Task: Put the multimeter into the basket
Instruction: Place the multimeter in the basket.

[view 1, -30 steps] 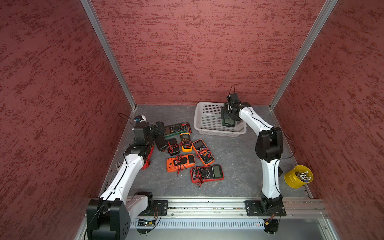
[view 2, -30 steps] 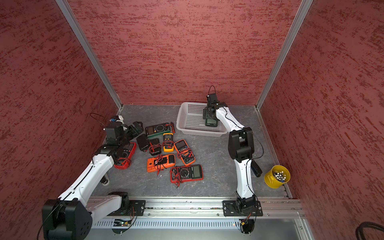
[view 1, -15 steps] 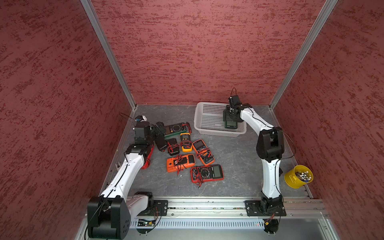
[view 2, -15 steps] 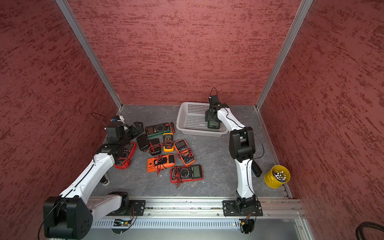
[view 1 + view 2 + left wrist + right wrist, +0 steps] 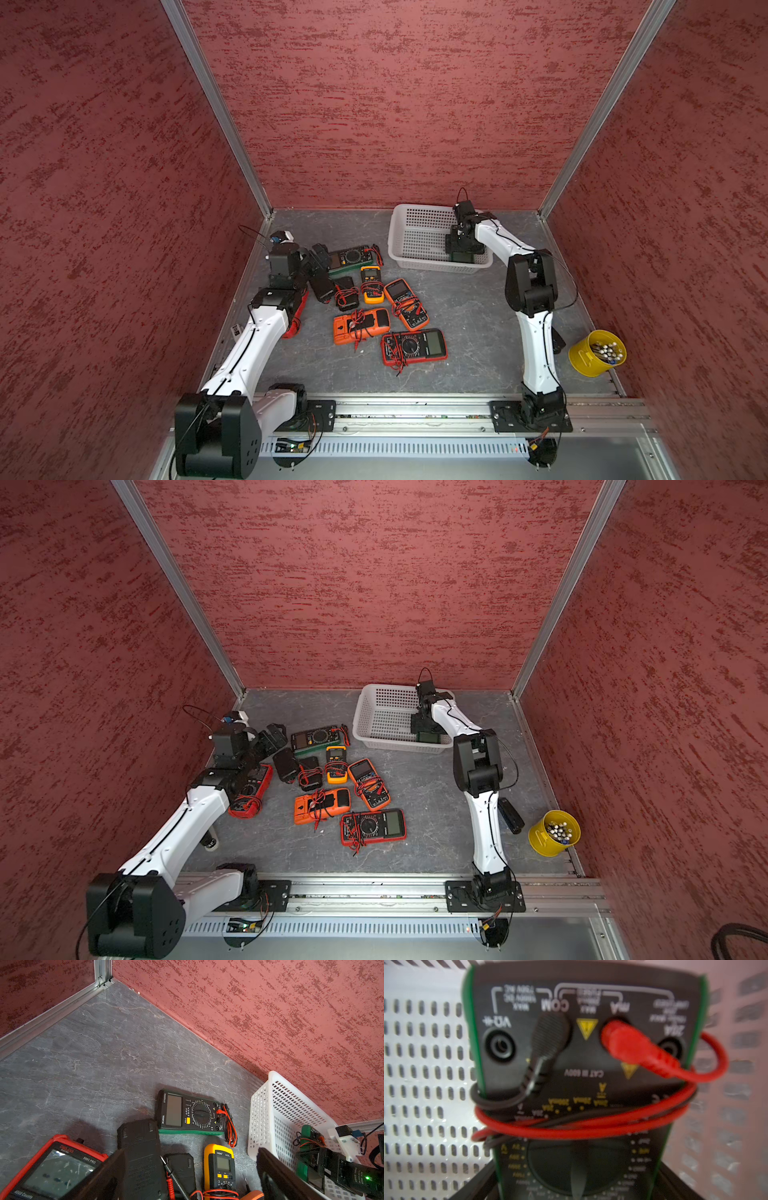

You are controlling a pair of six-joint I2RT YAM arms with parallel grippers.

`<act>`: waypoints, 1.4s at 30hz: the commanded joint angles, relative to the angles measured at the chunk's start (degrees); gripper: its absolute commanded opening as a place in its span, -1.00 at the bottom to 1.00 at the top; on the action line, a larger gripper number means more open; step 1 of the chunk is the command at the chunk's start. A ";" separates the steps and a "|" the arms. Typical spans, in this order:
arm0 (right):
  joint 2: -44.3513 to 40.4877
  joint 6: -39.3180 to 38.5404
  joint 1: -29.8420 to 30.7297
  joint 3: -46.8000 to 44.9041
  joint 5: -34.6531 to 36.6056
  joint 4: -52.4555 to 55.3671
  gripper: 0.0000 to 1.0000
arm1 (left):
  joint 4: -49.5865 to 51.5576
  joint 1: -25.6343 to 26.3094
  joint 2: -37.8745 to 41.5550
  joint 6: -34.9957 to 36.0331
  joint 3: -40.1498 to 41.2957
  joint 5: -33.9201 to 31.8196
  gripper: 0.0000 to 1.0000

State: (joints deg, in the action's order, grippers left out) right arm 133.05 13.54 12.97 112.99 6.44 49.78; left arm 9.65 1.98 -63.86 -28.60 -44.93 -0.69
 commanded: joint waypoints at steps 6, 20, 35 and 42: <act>0.42 2.18 -0.42 3.38 -0.57 1.31 0.95 | 2.19 -0.30 1.09 1.51 -1.09 -1.53 0.99; -8.32 2.01 0.01 5.29 -2.81 3.49 0.98 | 3.22 -0.35 1.92 0.87 -1.11 -1.14 0.99; -31.86 -1.20 17.40 -15.56 -1.49 0.51 0.98 | 4.23 -0.73 0.21 -1.70 -0.01 0.63 0.99; -36.80 2.33 28.23 -24.96 -1.08 0.04 0.98 | 4.03 -0.80 -0.61 -2.86 -0.02 0.60 0.99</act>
State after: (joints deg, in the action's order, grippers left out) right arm 98.41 14.17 38.94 89.84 3.92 50.48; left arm 13.45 1.56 -64.05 -30.72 -44.91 -0.30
